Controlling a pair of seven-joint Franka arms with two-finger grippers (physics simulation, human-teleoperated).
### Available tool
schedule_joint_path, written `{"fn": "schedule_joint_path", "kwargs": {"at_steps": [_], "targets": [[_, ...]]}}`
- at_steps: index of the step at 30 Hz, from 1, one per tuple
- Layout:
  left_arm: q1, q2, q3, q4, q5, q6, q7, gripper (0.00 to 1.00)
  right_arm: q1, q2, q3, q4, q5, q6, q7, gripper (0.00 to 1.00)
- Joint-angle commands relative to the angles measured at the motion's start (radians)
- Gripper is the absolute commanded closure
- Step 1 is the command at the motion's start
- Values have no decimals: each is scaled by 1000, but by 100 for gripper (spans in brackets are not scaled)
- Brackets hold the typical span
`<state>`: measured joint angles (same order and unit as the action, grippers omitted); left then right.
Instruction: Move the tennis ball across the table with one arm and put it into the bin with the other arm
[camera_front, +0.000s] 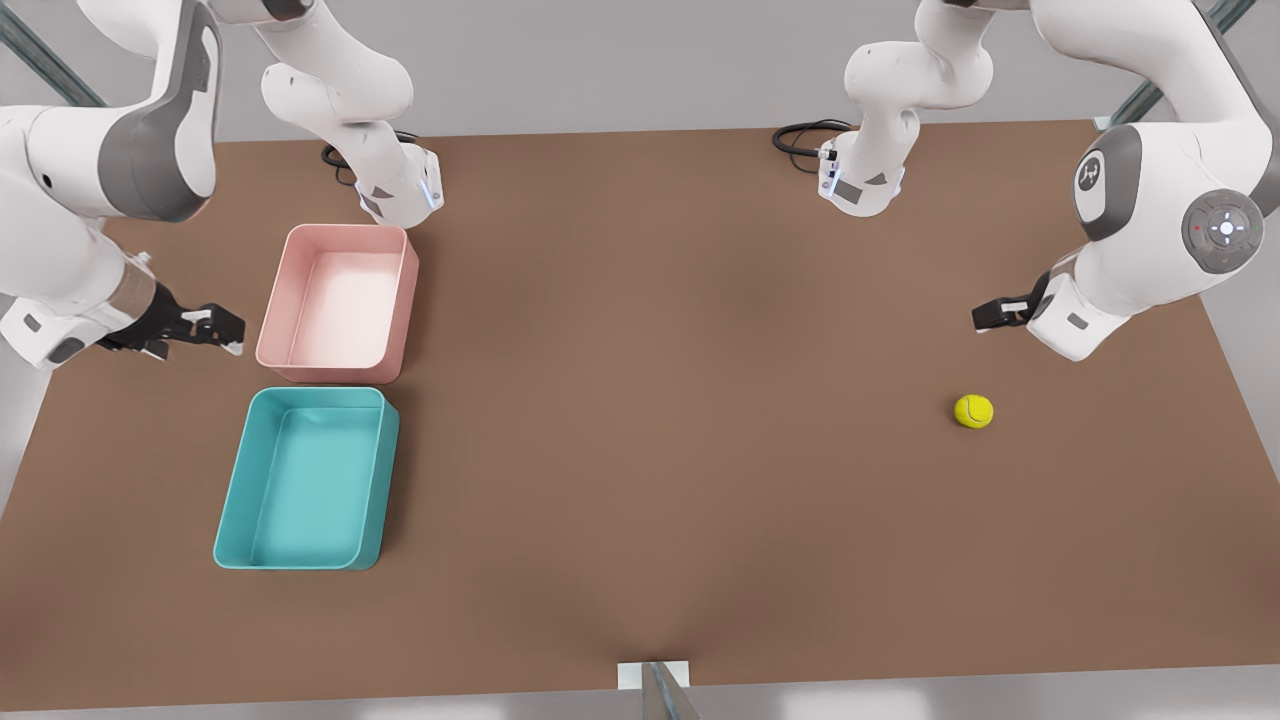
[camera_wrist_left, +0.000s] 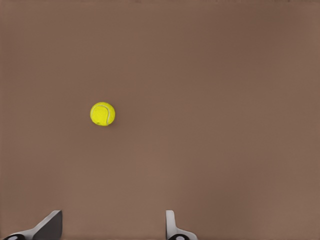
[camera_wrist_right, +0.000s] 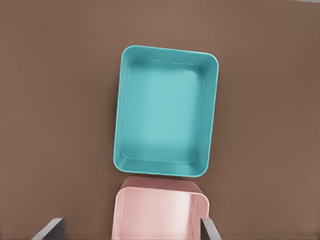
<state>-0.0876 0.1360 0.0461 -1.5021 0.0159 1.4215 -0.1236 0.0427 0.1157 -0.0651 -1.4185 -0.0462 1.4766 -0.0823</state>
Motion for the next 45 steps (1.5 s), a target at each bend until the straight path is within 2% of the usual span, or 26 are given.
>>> {"fn": "schedule_joint_path", "kwargs": {"at_steps": [1, 2, 3, 5, 7, 10, 11, 12, 16, 18, 19, 20, 24, 31, 33, 45], "targets": [[2, -1, 0, 0, 1, 5, -42, 0, 3, -1, -1, 1, -3, -19, -33, 0], [2, 1, 1, 0, -7, 5, -39, 8, 3, 1, -1, 3, -7, -19, -27, 0], [14, 8, 5, -3, -30, 11, 34, 79, 3, 1, -2, -3, -6, -19, -47, 0], [29, 39, 9, -46, -24, 134, 232, 79, 3, 1, -2, -14, -6, -21, -47, 0], [52, 79, 27, -107, -19, 325, 880, 79, 3, -1, -2, -20, -6, -21, -45, 0], [87, 135, 32, -161, -5, 487, 1395, 79, 3, -1, -2, -23, -6, -21, -45, 0], [106, 137, 35, -223, 10, 575, 1603, 79, 2, -1, -2, -25, -4, -21, -47, 0], [123, 163, 35, -248, 15, 616, 1885, 79, 0, 1, -2, -25, -4, -19, -43, 0], [200, 221, 35, -316, 7, 659, 2365, 79, -1, 1, -2, -46, 0, -18, -43, 0], [224, 241, 35, -328, 7, 663, 2440, 79, -3, 1, -2, -66, -4, -7, -43, 0], [224, 234, 35, -412, 38, 786, 2443, 79, -4, 1, -2, -66, -4, -7, -43, 0], [224, 232, 35, -440, 67, 830, 2443, 79, -6, 2, -2, -71, -4, -7, -43, 0], [242, 248, 37, -451, 124, 912, 2429, 79, -6, 2, -5, -76, -4, -2, -43, 0], [252, 320, 43, -472, 159, 915, 2132, 79, -6, 16, -19, -76, 3, -2, -43, 0], [256, 329, 60, -488, 205, 970, 2061, 79, -6, 18, -19, -76, 6, -2, -43, 0], [232, 399, 61, -532, 214, 1019, 1905, 79, -4, 21, -21, -77, 8, -2, -43, 0]]}}
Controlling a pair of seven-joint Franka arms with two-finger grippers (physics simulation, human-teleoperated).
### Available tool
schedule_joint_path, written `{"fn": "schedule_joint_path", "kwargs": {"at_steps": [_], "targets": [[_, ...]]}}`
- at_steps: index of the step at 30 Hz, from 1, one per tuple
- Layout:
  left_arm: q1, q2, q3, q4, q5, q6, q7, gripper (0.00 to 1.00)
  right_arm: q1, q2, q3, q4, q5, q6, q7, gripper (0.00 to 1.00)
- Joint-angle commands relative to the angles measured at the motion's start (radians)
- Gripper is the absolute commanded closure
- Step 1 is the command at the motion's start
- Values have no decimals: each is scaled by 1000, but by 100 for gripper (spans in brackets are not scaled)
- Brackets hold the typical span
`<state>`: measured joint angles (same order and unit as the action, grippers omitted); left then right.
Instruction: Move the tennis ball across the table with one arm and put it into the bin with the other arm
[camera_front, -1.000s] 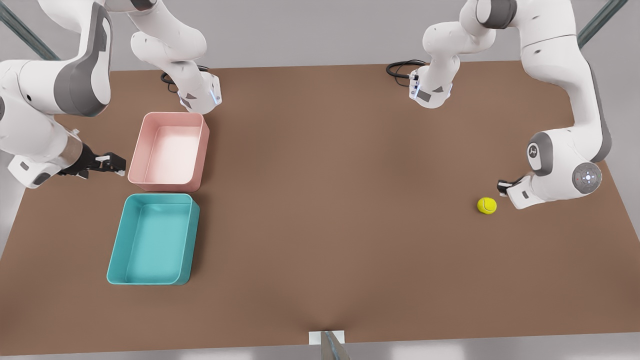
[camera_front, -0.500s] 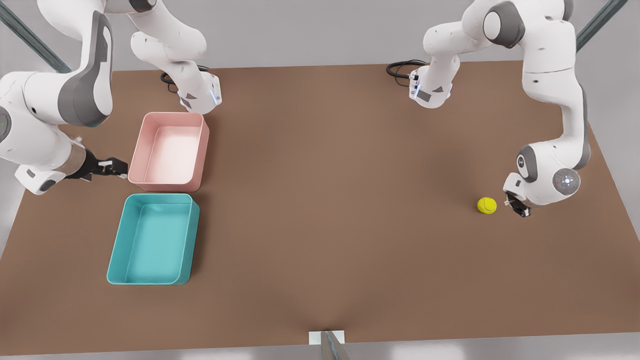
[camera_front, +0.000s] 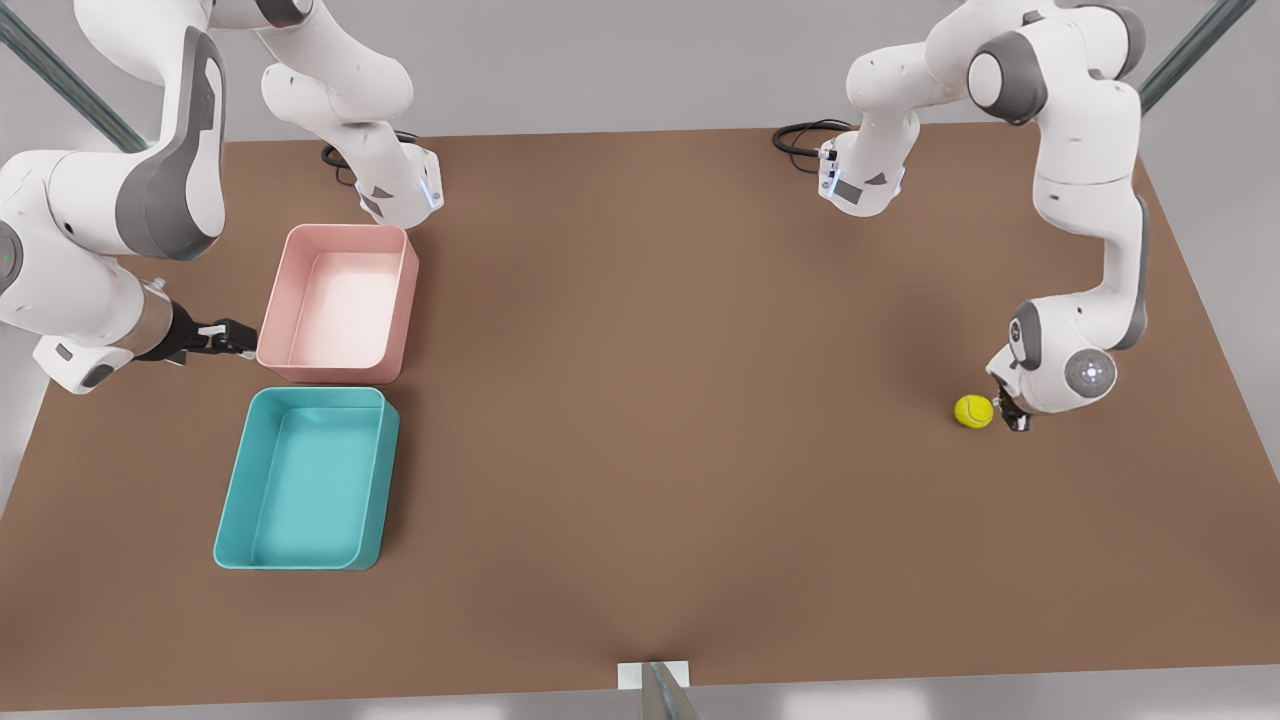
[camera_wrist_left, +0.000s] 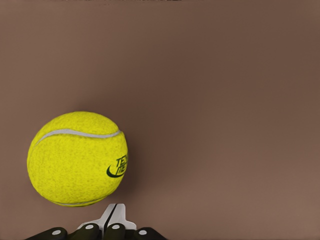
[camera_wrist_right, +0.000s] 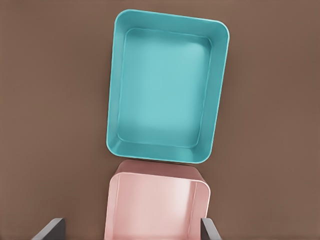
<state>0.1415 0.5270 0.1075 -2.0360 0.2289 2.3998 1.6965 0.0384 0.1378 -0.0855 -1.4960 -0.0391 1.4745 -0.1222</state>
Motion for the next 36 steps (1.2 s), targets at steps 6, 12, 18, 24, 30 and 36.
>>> {"fn": "schedule_joint_path", "kwargs": {"at_steps": [6, 12, 18, 24, 30, 36], "targets": [[-319, -136, -78, 108, -247, -292, -828, 79, 0, 2, -2, 0, -1, 0, -5, 0], [-292, -263, 60, 316, -304, -752, -1537, 0, 67, 131, -2, 7, 71, 135, 18, 0], [-232, -263, 55, 634, -422, -1136, -1710, 0, 265, 315, -2, 30, 91, 409, 199, 0], [-241, -325, -3, 557, -408, -1136, -1761, 0, 270, 511, -5, 148, 93, 581, 199, 0], [-238, -329, -22, 534, -405, -1117, -1759, 0, 251, 540, -16, 135, 91, 624, 73, 0], [-238, -329, -23, 539, -407, -1123, -1759, 0, 187, 646, -103, 168, 76, 622, -625, 0]]}}
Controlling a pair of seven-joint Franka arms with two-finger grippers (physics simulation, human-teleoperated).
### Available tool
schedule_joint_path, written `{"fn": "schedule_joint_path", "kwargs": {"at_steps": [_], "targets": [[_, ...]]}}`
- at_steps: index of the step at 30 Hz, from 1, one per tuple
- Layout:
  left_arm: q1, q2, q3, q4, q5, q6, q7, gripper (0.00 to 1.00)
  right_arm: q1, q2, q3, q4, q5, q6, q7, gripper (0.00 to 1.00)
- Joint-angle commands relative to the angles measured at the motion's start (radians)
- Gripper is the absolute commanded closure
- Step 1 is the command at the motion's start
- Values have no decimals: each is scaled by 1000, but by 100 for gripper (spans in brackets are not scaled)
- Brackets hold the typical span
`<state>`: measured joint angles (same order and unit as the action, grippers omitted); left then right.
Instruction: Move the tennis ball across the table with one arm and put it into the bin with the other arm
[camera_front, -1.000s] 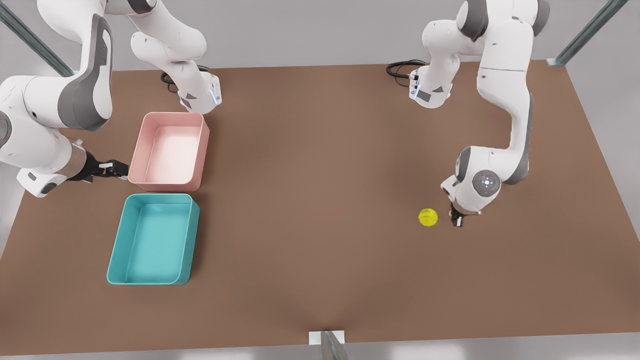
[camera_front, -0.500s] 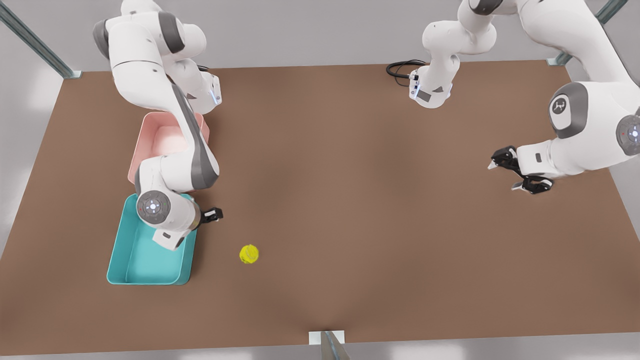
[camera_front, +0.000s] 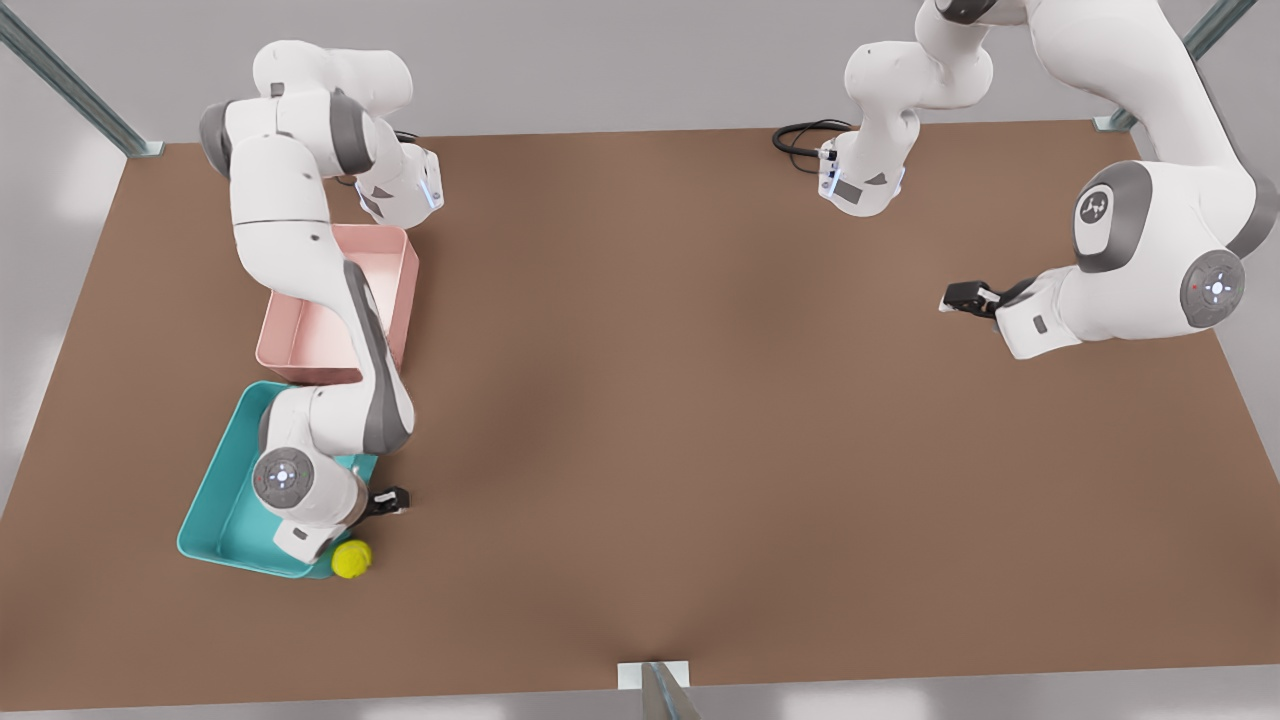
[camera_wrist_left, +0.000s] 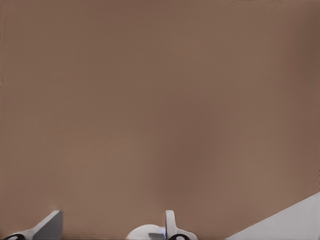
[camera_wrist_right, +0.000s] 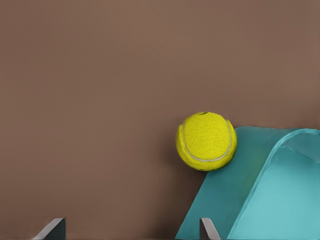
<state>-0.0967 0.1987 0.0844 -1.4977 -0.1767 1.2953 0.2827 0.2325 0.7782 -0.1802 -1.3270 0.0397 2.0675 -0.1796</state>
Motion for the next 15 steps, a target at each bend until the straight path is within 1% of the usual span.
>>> {"fn": "schedule_joint_path", "kwargs": {"at_steps": [1, 3, 6, 11, 15], "targets": [[0, -1, 0, 1, 0, -21, -346, 0, -9, 52, -25, 64, -1, 29, -711, 0], [0, -1, 0, 1, -1, -21, -347, 0, -15, 115, -27, 161, 0, 29, -889, 0], [0, -1, 0, 1, -1, -39, -347, 0, -16, 170, -27, 212, 8, 79, -1035, 0], [0, 1, 0, 1, -1, -42, -350, 0, -33, 210, -28, 221, 8, 184, -1207, 0], [0, 2, 0, 2, -4, -57, -352, 0, -47, 239, -28, 249, 9, 204, -1235, 0]]}}
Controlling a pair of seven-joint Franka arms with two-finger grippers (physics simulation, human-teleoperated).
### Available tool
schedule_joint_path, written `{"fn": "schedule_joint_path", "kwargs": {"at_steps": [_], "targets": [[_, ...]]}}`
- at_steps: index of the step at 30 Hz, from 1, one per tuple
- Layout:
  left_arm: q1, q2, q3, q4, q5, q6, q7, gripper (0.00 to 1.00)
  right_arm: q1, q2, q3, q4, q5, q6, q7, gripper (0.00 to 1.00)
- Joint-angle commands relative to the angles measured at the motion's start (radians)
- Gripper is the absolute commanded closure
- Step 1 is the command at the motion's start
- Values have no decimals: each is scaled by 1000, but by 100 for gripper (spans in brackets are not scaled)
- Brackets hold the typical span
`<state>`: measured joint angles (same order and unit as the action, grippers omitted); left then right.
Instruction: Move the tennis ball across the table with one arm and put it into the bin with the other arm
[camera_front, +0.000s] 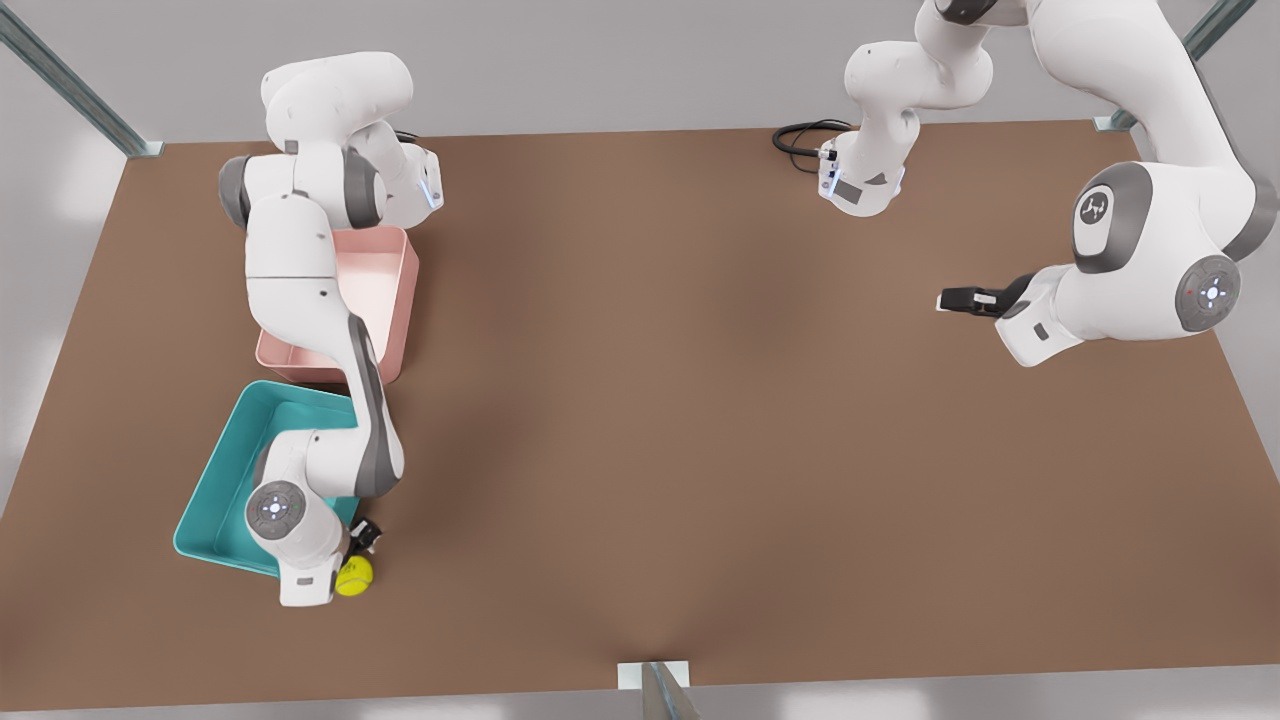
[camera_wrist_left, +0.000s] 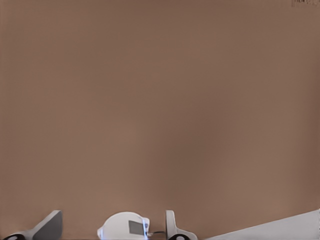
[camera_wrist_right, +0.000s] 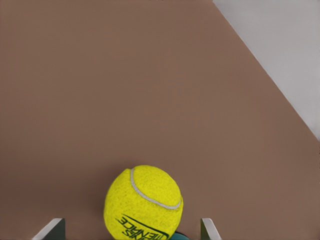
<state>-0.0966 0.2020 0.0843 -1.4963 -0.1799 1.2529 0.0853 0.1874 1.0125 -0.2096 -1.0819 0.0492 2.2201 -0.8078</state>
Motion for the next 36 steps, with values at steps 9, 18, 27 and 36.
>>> {"fn": "schedule_joint_path", "kwargs": {"at_steps": [9, 18, 27, 36], "targets": [[-3, 1, 0, 1, -1, -13, -153, 0, -6, 40, -8, 36, 23, 85, -620, 0], [8, -3, 2, 1, 2, -17, -151, 0, -6, 44, -19, 5, 27, 93, -619, 0], [8, -3, 2, 2, 3, -15, -148, 0, -6, 44, -19, -33, 29, 93, -617, 0], [8, 4, 3, 8, 5, -58, -145, 0, -6, 54, -20, -55, 40, 156, -613, 0]]}}
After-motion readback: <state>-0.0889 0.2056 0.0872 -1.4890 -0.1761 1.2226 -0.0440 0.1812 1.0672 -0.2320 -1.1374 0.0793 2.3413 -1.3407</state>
